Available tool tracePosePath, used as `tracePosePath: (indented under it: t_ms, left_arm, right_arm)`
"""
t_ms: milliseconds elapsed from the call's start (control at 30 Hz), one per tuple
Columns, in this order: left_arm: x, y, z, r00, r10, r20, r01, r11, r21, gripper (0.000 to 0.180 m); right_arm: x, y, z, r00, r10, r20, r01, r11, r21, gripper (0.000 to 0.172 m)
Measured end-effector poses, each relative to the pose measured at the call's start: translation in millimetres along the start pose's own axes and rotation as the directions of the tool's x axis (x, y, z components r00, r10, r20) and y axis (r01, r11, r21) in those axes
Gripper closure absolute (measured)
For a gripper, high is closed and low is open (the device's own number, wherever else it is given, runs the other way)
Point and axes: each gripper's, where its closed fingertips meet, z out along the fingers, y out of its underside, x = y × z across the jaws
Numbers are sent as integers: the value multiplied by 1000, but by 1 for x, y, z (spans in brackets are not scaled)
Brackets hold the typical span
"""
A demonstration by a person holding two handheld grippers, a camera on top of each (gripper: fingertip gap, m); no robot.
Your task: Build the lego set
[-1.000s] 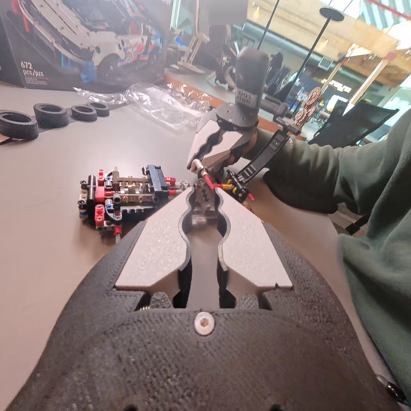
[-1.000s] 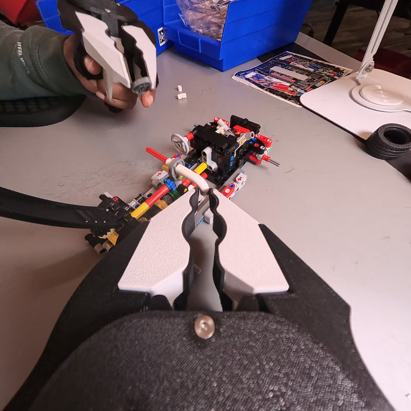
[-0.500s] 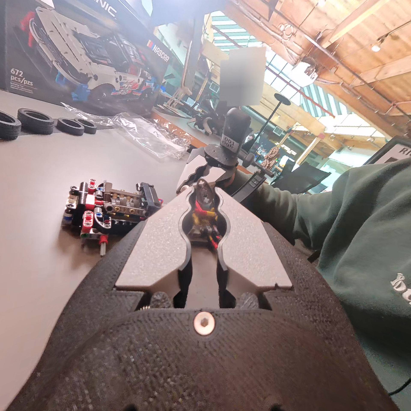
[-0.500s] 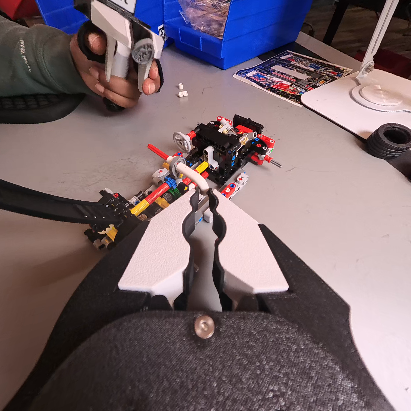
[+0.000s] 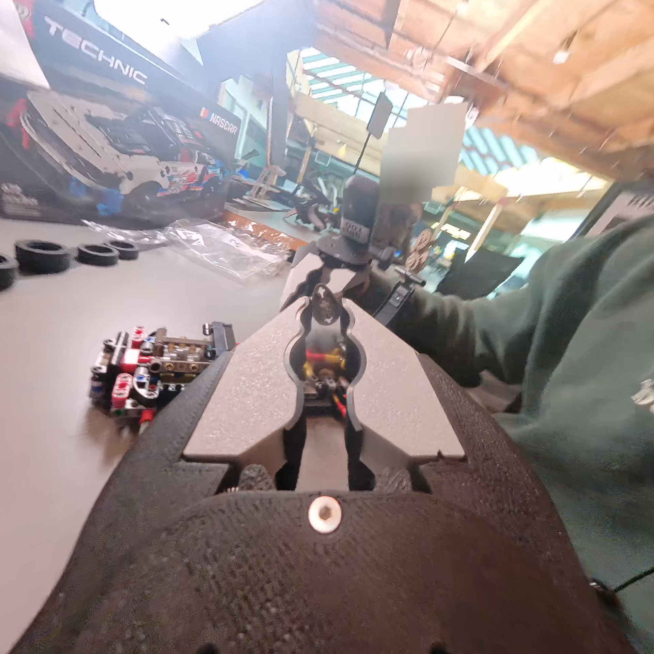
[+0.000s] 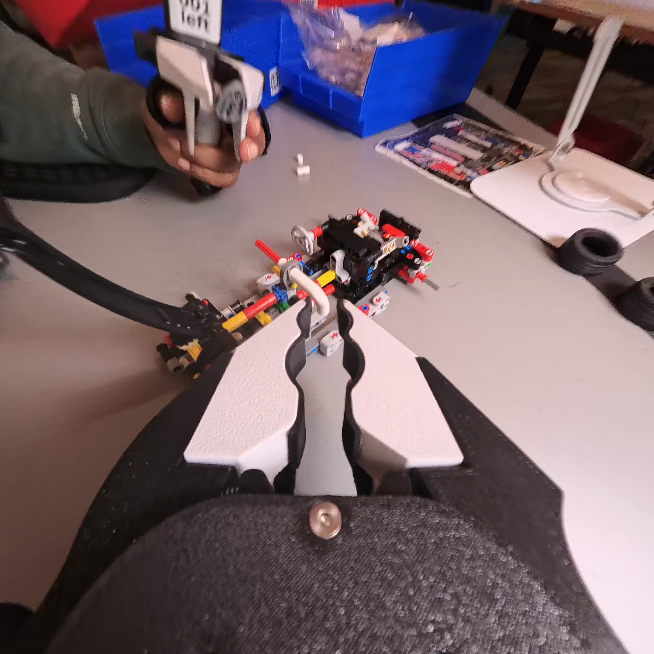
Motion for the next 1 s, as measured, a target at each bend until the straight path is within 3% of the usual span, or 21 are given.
tracePosePath:
  t_ms: [100, 167, 267, 367, 533, 700, 1000]
  left_arm:
    - [8, 7, 10, 983, 172, 56, -167, 982, -87, 168]
    - [15, 12, 16, 985, 167, 47, -161, 982, -99, 168]
    - [21, 17, 26, 998, 62, 24, -60, 993, -100, 168]
    - [28, 13, 35, 990, -133, -37, 129, 988, -83, 168]
    - [43, 17, 41, 876, -454, -163, 431, 888, -158, 167]
    - [49, 14, 40, 818, -535, -212, 506, 844, -179, 167]
    - [42, -2, 24, 812, -541, -220, 517, 841, -160, 167]
  right_arm:
    - [0, -28, -17, 1000, 1, -11, 0, 992, 123, 160]
    - [-7, -43, -21, 999, -44, -17, 46, 986, 162, 161]
    - [-17, -60, -17, 986, -164, -39, 168, 976, 142, 163]
    - [-29, -83, -12, 943, -331, -40, 333, 937, 107, 163]
    - [-71, -81, 13, 831, -539, 137, 546, 838, -11, 157]
    - [-70, -87, 16, 818, -535, 210, 547, 837, 1, 166]
    - [-77, -91, 40, 777, -506, 375, 555, 831, -27, 165]
